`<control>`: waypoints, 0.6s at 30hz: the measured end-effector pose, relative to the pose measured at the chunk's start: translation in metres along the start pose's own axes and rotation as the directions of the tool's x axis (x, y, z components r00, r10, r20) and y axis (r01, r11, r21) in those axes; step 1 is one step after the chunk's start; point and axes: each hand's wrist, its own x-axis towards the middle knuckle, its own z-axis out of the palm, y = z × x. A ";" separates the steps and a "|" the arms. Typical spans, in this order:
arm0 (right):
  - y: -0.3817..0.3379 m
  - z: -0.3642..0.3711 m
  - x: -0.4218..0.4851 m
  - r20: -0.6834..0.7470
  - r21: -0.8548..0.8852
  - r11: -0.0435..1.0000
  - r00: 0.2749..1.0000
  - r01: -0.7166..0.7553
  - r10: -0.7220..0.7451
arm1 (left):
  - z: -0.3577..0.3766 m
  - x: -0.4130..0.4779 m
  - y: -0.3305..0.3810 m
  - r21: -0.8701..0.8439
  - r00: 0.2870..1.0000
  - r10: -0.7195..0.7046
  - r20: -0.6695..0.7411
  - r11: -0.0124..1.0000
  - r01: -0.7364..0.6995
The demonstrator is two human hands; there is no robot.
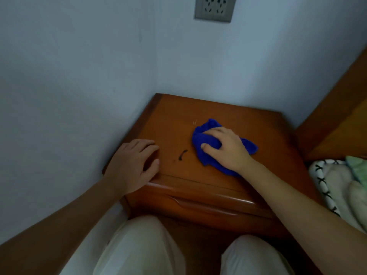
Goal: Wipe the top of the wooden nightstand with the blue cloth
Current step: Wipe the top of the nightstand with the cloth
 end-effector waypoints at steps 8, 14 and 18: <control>-0.027 0.006 -0.050 0.069 0.025 0.989 0.987 0.145 -0.147 | -0.002 0.000 0.003 0.009 1.000 0.006 0.004 1.000 -0.006; 0.021 -0.026 -0.042 -0.158 -0.113 0.947 0.946 -0.300 0.281 | -0.002 0.001 0.007 0.011 1.000 -0.011 0.015 1.000 0.011; 0.014 -0.015 -0.066 -0.055 -0.119 0.992 0.998 -0.040 0.034 | -0.001 0.002 0.008 0.004 0.999 -0.036 0.028 0.999 0.036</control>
